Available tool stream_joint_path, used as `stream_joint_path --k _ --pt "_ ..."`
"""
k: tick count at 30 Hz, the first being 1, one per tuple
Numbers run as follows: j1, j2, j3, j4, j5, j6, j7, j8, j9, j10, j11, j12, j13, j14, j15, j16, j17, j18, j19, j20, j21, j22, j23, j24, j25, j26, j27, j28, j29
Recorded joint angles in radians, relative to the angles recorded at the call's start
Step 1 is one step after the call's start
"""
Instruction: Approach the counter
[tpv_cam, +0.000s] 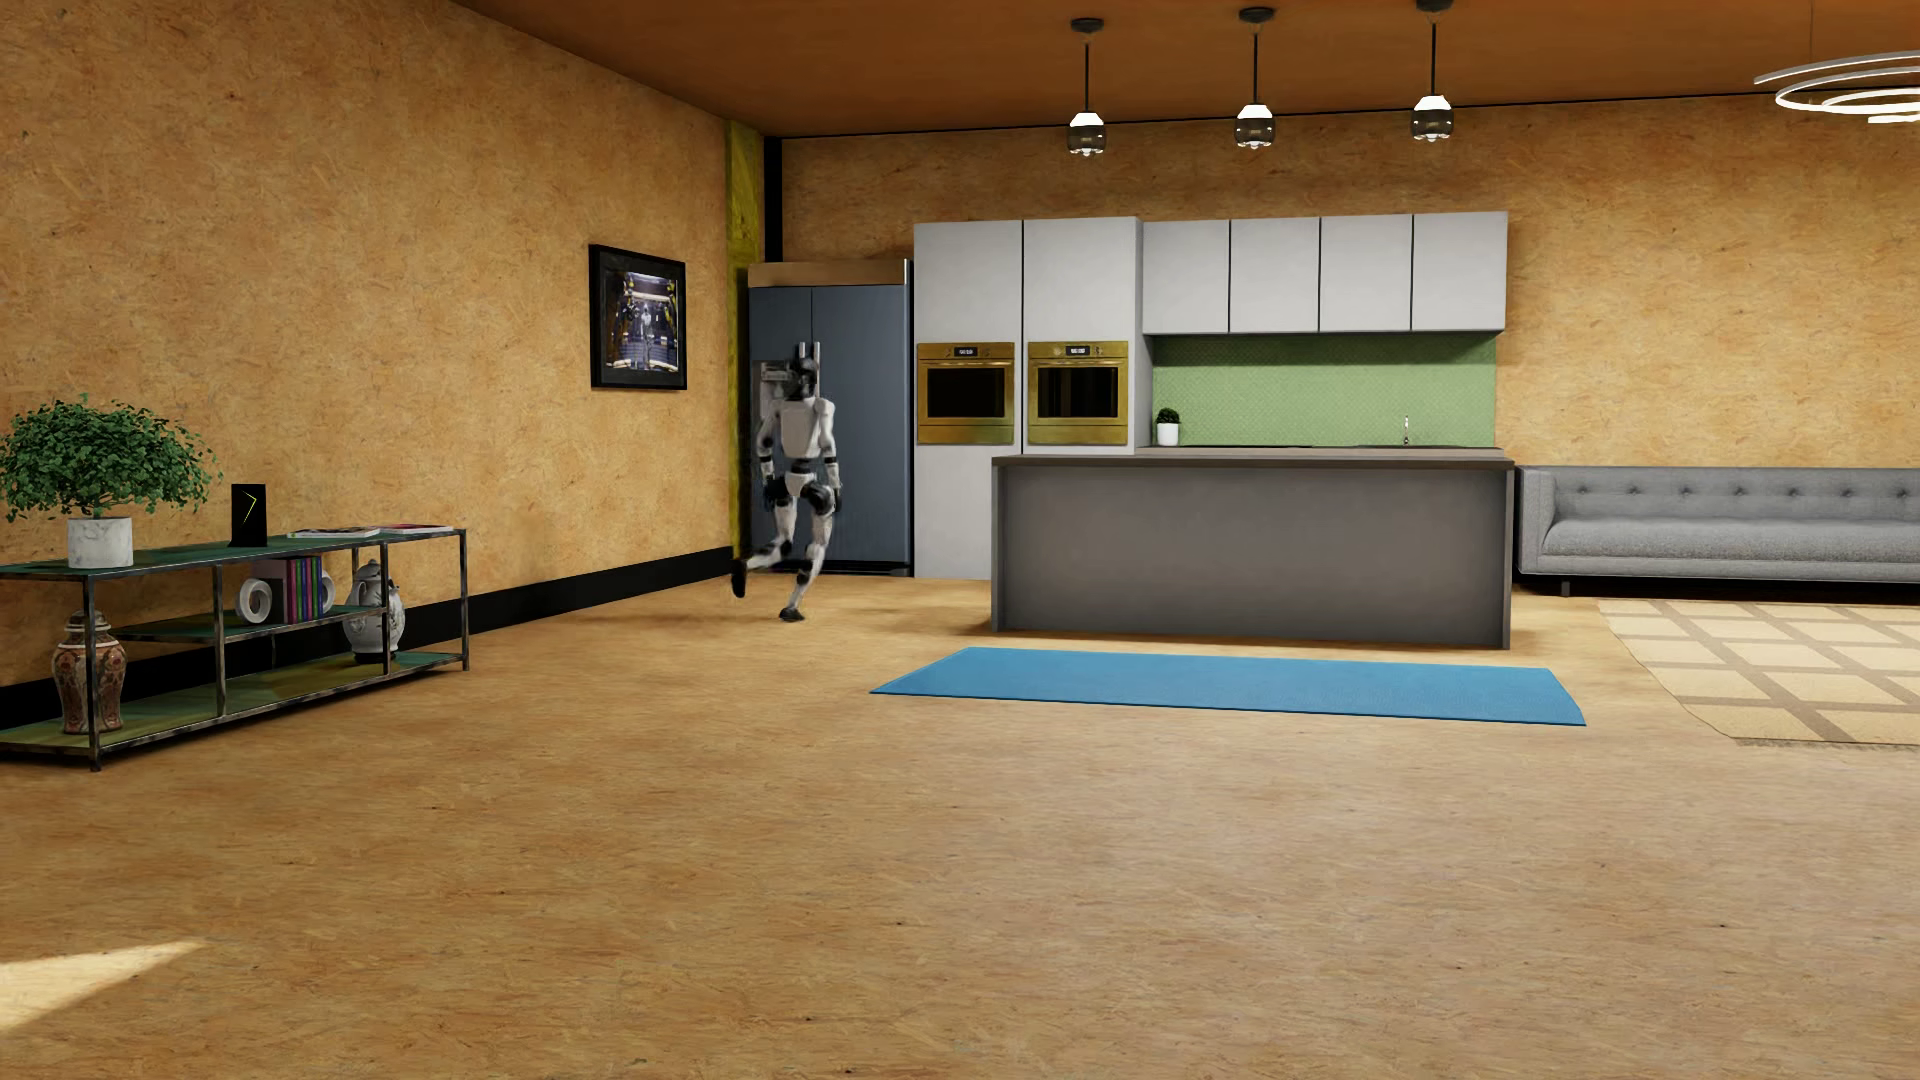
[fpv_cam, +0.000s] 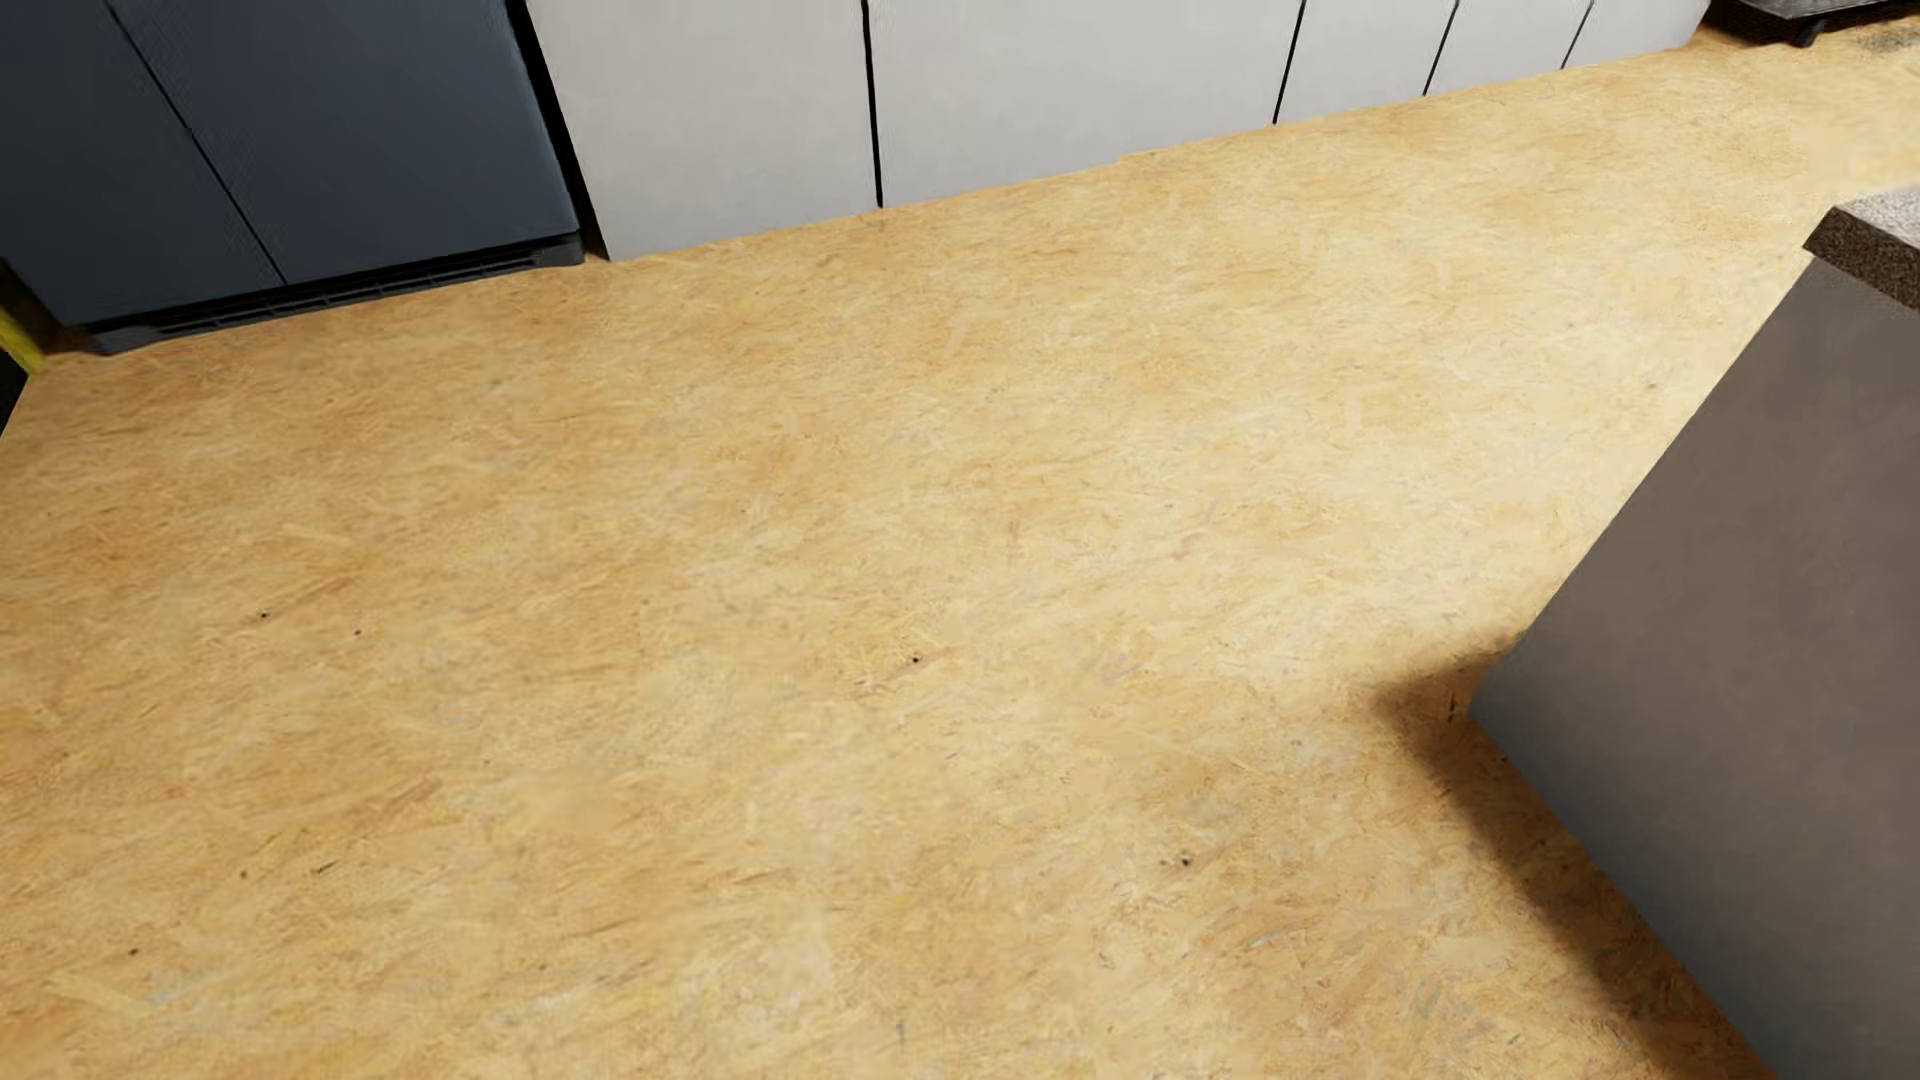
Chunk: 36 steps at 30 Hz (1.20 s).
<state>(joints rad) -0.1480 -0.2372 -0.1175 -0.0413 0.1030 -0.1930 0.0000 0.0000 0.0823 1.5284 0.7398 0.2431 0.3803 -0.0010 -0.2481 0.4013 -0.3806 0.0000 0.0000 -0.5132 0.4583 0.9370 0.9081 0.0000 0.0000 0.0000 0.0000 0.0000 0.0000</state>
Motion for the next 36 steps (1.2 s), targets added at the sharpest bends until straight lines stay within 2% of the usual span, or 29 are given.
stream_joint_path --k 2,4,5,7,8,9,11,12,13,15,16,17,19,21,22,23,24,25,26,27,28,29,30,31,32,33,34,35,36 --pt "-0.189 0.208 0.124 -0.037 -0.004 -0.03 0.0 0.0 -0.003 -0.207 -0.143 0.075 -0.04 0.122 0.073 -0.01 0.013 0.0 0.0 -0.034 -0.029 0.035 -0.124 0.0 0.0 0.0 0.0 0.0 0.0" --pt "-0.305 0.374 0.225 -0.03 -0.052 -0.032 0.0 0.0 -0.009 -0.625 -0.235 0.144 -0.084 0.264 0.137 -0.021 0.012 0.0 0.0 -0.049 -0.039 0.029 -0.23 0.0 0.0 0.0 0.0 0.0 0.0" --pt "-0.347 0.445 0.243 -0.014 -0.078 -0.018 0.0 0.0 -0.018 -0.818 -0.256 0.171 -0.104 0.22 0.165 -0.032 0.0 0.0 0.0 -0.051 -0.044 0.024 -0.287 0.0 0.0 0.0 0.0 0.0 0.0" --pt "-0.426 0.526 0.279 0.031 -0.14 0.013 0.0 0.0 -0.045 -1.055 -0.256 0.185 -0.121 -0.146 0.255 -0.054 -0.03 0.0 0.0 -0.043 -0.075 0.031 -0.403 0.0 0.0 0.0 0.0 0.0 0.0" --pt "-0.448 0.56 0.305 0.046 -0.181 0.015 0.0 0.0 -0.042 -1.068 -0.24 0.183 -0.124 -0.252 0.324 -0.051 -0.032 0.0 0.0 -0.041 -0.087 0.024 -0.43 0.0 0.0 0.0 0.0 0.0 0.0" --pt "-0.473 0.59 0.324 0.043 -0.217 0.011 0.0 0.0 -0.042 -1.04 -0.217 0.176 -0.12 -0.208 0.423 -0.044 -0.026 0.0 0.0 -0.033 -0.097 0.025 -0.424 0.0 0.0 0.0 0.0 0.0 0.0" --pt "-0.537 0.555 0.293 -0.024 -0.262 -0.015 0.0 0.0 -0.081 -0.904 -0.064 0.144 -0.087 0.125 0.683 -0.029 0.002 0.0 0.0 -0.027 -0.1 0.05 -0.326 0.0 0.0 0.0 0.0 0.0 0.0" --pt "-0.529 0.479 0.261 -0.069 -0.273 -0.03 0.0 0.0 -0.079 -0.804 0.103 0.118 -0.077 0.2 0.735 -0.021 0.016 0.0 0.0 -0.021 -0.088 0.064 -0.247 0.0 0.0 0.0 0.0 0.0 0.0" --pt "-0.463 0.376 0.228 -0.116 -0.27 -0.037 0.0 0.0 -0.053 -0.75 0.313 0.081 -0.081 0.187 0.61 -0.01 0.023 0.0 0.0 -0.016 -0.061 0.067 -0.172 0.0 0.0 0.0 0.0 0.0 0.0" --pt "-0.201 0.152 0.144 -0.161 -0.237 -0.011 0.0 0.0 -0.007 -0.839 0.603 0.0 -0.077 0.091 0.153 0.007 0.019 0.0 0.0 0.0 -0.005 0.05 -0.069 0.0 0.0 0.0 0.0 0.0 0.0" --pt "-0.059 0.054 0.085 -0.153 -0.213 0.016 0.0 0.0 0.006 -0.908 0.609 -0.027 -0.057 0.018 0.016 0.024 0.008 0.0 0.0 -0.004 0.009 0.004 -0.042 0.0 0.0 0.0 0.0 0.0 0.0" --pt "0.088 -0.015 0.021 -0.136 -0.198 0.04 0.0 0.0 0.023 -0.982 0.525 -0.046 -0.033 -0.061 -0.044 0.045 -0.007 0.0 0.0 0.0 0.016 -0.06 -0.022 0.0 0.0 0.0 0.0 0.0 0.0" --pt "0.295 -0.159 -0.085 -0.099 -0.203 0.075 0.0 0.0 0.023 -1.093 0.232 -0.119 0.009 -0.22 -0.036 0.058 -0.031 0.0 0.0 0.064 -0.014 -0.125 0.012 0.0 0.0 0.0 0.0 0.0 0.0" --pt "0.424 -0.239 -0.166 -0.078 -0.235 0.081 0.0 0.0 0.003 -1.133 -0.142 -0.209 0.028 -0.337 0.023 0.077 -0.043 0.0 0.0 0.1 -0.039 -0.193 0.048 0.0 0.0 0.0 0.0 0.0 0.0" --pt "0.472 -0.274 -0.197 -0.067 -0.256 0.081 0.0 0.0 -0.008 -1.126 -0.243 -0.245 0.039 -0.357 0.015 0.084 -0.047 0.0 0.0 0.115 -0.052 -0.219 0.064 0.0 0.0 0.0 0.0 0.0 0.0" --pt "0.52 -0.305 -0.228 -0.037 -0.272 0.089 0.0 0.0 -0.008 -1.106 -0.232 -0.26 0.051 -0.344 0.003 0.086 -0.05 0.0 0.0 0.135 -0.062 -0.247 0.078 0.0 0.0 0.0 0.0 0.0 0.0" --pt "0.559 -0.324 -0.257 0.001 -0.274 0.102 0.0 0.0 -0.003 -1.057 -0.15 -0.256 0.062 -0.289 0.013 0.078 -0.051 0.0 0.0 0.155 -0.065 -0.27 0.096 0.0 0.0 0.0 0.0 0.0 0.0" --pt "0.563 -0.341 -0.268 0.031 -0.26 0.121 0.0 0.0 -0.013 -0.96 -0.042 -0.236 0.07 -0.173 0.051 0.059 -0.048 0.0 0.0 0.17 -0.062 -0.278 0.126 0.0 0.0 0.0 0.0 0.0 0.0" --pt "0.52 -0.349 -0.256 0.054 -0.231 0.148 0.0 0.0 -0.027 -0.801 0.066 -0.204 0.07 0.0 0.095 0.031 -0.043 0.0 0.0 0.173 -0.051 -0.266 0.16 0.0 0.0 0.0 0.0 0.0 0.0" --pt "0.452 -0.303 -0.221 0.07 -0.179 0.171 0.0 0.0 -0.013 -0.589 0.133 -0.168 0.061 0.168 0.089 0.01 -0.037 0.0 0.0 0.163 -0.043 -0.244 0.179 0.0 0.0 0.0 0.0 0.0 0.0" --pt "0.363 -0.214 -0.177 0.068 -0.127 0.178 0.0 0.0 0.015 -0.365 0.138 -0.138 0.049 0.222 0.048 -0.001 -0.027 0.0 0.0 0.13 -0.051 -0.222 0.164 0.0 0.0 0.0 0.0 0.0 0.0" --pt "0.249 -0.121 -0.128 0.048 -0.101 0.174 0.0 0.0 0.028 -0.195 0.108 -0.123 0.038 0.154 0.019 -0.016 -0.013 0.0 0.0 0.078 -0.057 -0.175 0.13 0.0 0.0 0.0 0.0 0.0 0.0" --pt "0.125 -0.016 -0.074 0.01 -0.099 0.156 0.0 0.0 0.03 -0.124 0.044 -0.093 0.026 0.087 0.009 -0.04 0.001 0.0 0.0 0.065 -0.074 -0.12 0.075 0.0 0.0 0.0 0.0 0.0 0.0" --pt "0.017 0.09 -0.008 -0.03 -0.107 0.131 0.0 0.0 0.027 -0.171 -0.029 -0.044 0.017 0.088 0.008 -0.058 0.015 0.0 0.0 0.073 -0.096 -0.081 0.004 0.0 0.0 0.0 0.0 0.0 0.0" --pt "-0.068 0.196 0.061 -0.051 -0.111 0.115 0.0 0.0 0.028 -0.317 -0.103 0.002 0.008 0.146 0.008 -0.058 0.019 0.0 0.0 0.036 -0.113 -0.044 -0.079 0.0 0.0 0.0 0.0 0.0 0.0" --pt "-0.137 0.289 0.122 -0.064 -0.127 0.1 0.0 0.0 0.027 -0.527 -0.16 0.045 -0.01 0.218 0.003 -0.056 0.018 0.0 0.0 0.002 -0.121 -0.01 -0.162 0.0 0.0 0.0 0.0 0.0 0.0" --pt "-0.194 0.36 0.171 -0.061 -0.141 0.095 0.0 0.0 0.023 -0.749 -0.197 0.083 -0.042 0.223 -0.01 -0.053 0.013 0.0 0.0 -0.019 -0.124 0.019 -0.237 0.0 0.0 0.0 0.0 0.0 0.0" --pt "-0.236 0.416 0.212 -0.045 -0.146 0.102 0.0 0.0 0.017 -0.936 -0.217 0.107 -0.086 0.08 -0.035 -0.044 0.001 0.0 0.0 -0.075 -0.126 0.05 -0.3 0.0 0.0 0.0 0.0 0.0 0.0" --pt "-0.267 0.469 0.249 -0.026 -0.153 0.109 0.0 0.0 0.011 -1.042 -0.223 0.127 -0.128 -0.173 -0.069 -0.031 -0.011 0.0 0.0 -0.155 -0.133 0.074 -0.35 0.0 0.0 0.0 0.0 0.0 0.0"
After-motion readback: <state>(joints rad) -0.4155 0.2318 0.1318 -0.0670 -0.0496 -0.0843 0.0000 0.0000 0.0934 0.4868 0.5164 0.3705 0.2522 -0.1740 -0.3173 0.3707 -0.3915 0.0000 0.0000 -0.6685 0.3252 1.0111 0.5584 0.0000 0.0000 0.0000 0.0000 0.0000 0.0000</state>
